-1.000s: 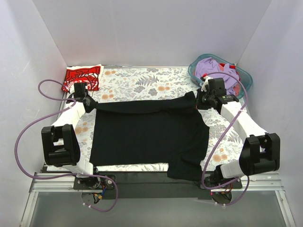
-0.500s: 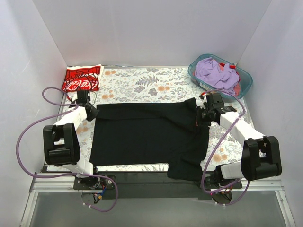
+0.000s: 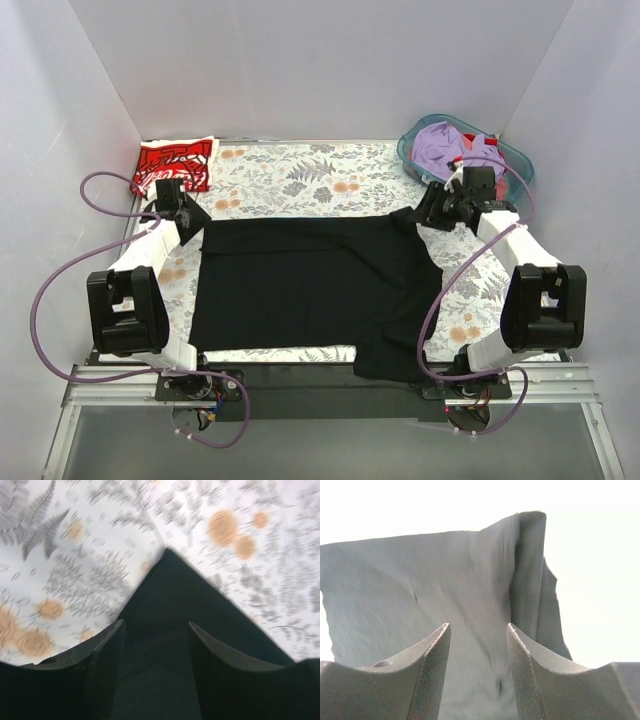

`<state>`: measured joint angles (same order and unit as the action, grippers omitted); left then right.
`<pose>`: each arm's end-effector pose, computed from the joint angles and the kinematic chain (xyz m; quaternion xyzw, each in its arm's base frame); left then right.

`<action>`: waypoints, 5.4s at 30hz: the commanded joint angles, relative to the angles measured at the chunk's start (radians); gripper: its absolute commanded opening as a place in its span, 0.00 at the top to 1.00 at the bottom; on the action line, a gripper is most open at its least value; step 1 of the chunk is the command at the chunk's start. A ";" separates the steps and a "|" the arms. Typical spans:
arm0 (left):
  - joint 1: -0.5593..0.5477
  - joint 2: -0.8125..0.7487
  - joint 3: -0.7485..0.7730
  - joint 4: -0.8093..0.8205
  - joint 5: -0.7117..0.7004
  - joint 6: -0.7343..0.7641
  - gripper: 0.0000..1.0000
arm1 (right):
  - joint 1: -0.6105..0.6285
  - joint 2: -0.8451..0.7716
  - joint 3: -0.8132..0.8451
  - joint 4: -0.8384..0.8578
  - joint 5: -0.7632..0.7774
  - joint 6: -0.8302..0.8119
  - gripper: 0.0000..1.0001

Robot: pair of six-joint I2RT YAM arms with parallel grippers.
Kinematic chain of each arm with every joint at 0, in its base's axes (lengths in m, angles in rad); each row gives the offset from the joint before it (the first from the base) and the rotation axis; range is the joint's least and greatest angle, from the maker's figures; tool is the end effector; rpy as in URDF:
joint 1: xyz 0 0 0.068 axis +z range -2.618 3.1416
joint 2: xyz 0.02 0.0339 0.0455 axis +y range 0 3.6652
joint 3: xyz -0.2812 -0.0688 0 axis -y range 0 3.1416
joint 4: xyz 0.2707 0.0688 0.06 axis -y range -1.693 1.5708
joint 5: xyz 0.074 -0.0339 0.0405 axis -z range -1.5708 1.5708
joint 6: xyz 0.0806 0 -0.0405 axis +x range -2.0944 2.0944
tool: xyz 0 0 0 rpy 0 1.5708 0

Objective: Fold and stack the t-shirts
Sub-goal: Fold the tshirt

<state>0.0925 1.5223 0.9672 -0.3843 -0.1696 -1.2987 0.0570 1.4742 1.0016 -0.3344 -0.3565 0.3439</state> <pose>0.3558 0.0467 0.1788 -0.6272 0.7103 -0.1092 0.3005 0.3625 0.0489 0.2156 0.0652 0.9133 0.2343 0.3267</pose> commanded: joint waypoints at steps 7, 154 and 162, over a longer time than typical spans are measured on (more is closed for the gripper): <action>-0.013 0.038 0.050 0.128 0.133 0.078 0.48 | -0.046 0.222 0.189 0.212 -0.041 0.095 0.45; 0.006 0.208 0.057 0.071 0.018 0.102 0.36 | 0.096 0.170 0.074 0.304 0.028 -0.111 0.57; -0.010 -0.009 -0.004 0.094 0.039 0.075 0.35 | 0.403 0.138 0.028 0.187 0.237 -0.318 0.62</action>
<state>0.0879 1.6463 0.9882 -0.2909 -0.1299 -1.2175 0.4103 1.6329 1.0386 -0.0887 -0.2111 0.1402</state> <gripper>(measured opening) 0.647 0.388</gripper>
